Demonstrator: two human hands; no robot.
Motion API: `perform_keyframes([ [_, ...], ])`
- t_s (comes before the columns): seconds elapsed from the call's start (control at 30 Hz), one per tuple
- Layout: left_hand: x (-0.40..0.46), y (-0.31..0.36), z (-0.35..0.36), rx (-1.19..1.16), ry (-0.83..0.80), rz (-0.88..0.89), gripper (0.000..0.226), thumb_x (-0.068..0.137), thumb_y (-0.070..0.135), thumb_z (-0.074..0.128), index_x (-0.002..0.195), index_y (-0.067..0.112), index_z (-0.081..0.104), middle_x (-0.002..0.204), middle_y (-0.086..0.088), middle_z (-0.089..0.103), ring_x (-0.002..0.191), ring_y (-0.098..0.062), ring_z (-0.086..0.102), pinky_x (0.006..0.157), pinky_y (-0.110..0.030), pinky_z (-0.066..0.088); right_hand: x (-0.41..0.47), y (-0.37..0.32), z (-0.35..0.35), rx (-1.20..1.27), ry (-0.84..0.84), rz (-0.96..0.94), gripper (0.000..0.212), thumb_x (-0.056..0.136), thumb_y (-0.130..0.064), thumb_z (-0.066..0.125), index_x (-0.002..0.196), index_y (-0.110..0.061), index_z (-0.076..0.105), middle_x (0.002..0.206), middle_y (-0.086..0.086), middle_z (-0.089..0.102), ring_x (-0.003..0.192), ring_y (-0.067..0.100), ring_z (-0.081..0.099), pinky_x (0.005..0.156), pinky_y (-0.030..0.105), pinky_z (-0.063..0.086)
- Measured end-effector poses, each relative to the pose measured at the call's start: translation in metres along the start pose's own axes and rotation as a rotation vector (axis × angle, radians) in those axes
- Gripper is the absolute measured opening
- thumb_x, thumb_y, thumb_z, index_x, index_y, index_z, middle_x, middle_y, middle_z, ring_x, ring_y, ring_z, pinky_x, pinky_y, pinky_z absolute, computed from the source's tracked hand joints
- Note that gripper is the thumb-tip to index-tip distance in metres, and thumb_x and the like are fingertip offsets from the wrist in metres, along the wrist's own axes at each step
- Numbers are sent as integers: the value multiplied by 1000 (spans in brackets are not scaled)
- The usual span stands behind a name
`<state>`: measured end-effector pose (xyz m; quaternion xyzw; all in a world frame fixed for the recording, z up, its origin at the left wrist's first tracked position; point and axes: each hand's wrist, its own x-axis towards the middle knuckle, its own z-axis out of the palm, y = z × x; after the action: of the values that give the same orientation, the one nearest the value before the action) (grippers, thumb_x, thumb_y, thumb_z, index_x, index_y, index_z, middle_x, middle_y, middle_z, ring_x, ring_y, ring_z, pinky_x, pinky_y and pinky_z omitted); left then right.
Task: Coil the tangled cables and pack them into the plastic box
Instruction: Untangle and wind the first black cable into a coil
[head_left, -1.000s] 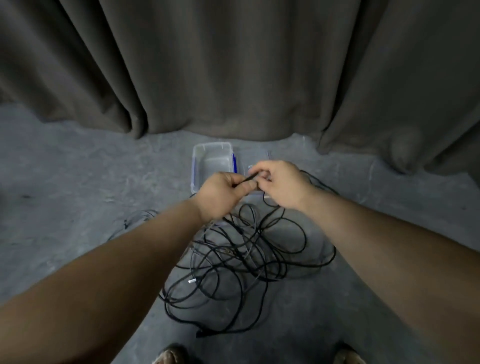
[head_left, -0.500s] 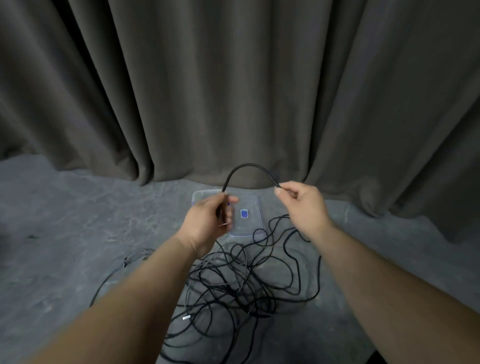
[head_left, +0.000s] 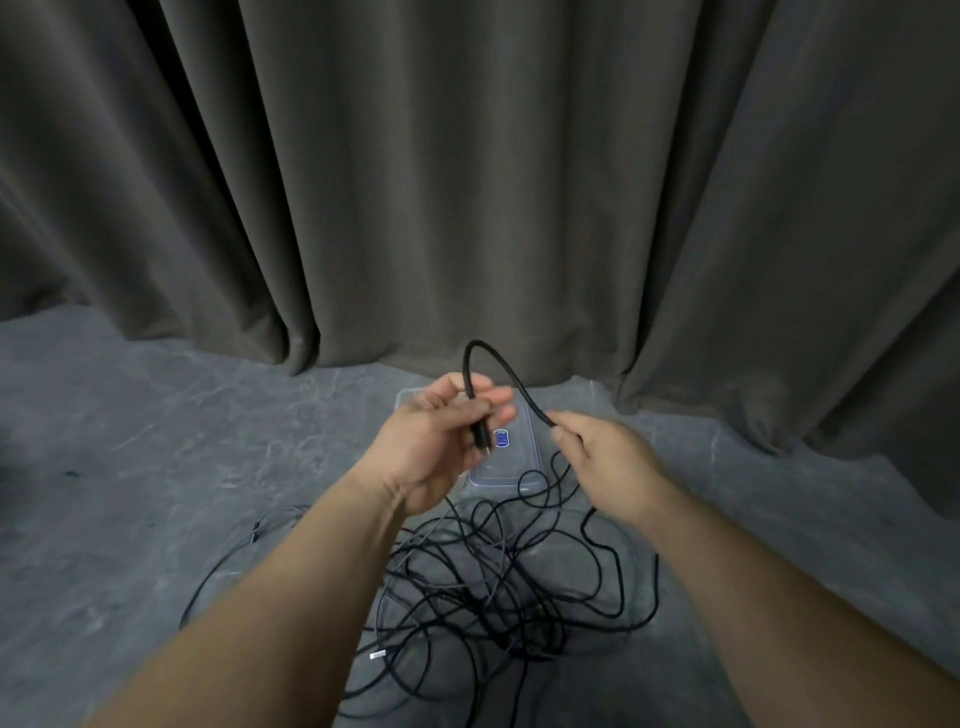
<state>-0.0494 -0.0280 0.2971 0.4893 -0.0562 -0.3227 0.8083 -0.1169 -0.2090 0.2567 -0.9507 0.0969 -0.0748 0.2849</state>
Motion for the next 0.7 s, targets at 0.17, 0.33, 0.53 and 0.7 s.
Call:
perform_keyframes([
  [0.17, 5, 9, -8, -253, 185, 98, 27, 95, -4, 44, 81, 16, 56, 82, 1, 74, 74, -10, 72, 68, -22, 56, -10, 14, -13, 279, -97, 155, 21, 88, -9, 57, 98, -27, 53, 63, -3, 57, 66, 20, 60, 71, 40, 50],
  [0.33, 10, 15, -18, -291, 254, 151, 28, 97, -3, 42, 82, 16, 56, 82, 2, 74, 76, -8, 71, 77, -24, 53, -13, 28, -21, 499, 44, 204, 17, 87, -4, 64, 78, -15, 55, 61, -1, 60, 63, 17, 61, 68, 28, 45],
  [0.53, 15, 3, -15, 53, 288, 225, 19, 93, -4, 52, 90, 12, 61, 85, -1, 74, 81, -10, 71, 70, -23, 53, -2, 14, -15, 91, 280, -11, 6, 89, -21, 65, 83, -20, 68, 66, -13, 62, 66, 12, 59, 63, 28, 45],
  [0.7, 16, -8, -9, 440, 240, 253, 15, 92, -11, 52, 98, -3, 63, 87, -8, 71, 72, -4, 68, 61, -10, 47, 0, -27, -29, -206, -42, -155, 21, 89, -23, 54, 101, -28, 71, 97, -7, 69, 89, 16, 62, 76, 27, 47],
])
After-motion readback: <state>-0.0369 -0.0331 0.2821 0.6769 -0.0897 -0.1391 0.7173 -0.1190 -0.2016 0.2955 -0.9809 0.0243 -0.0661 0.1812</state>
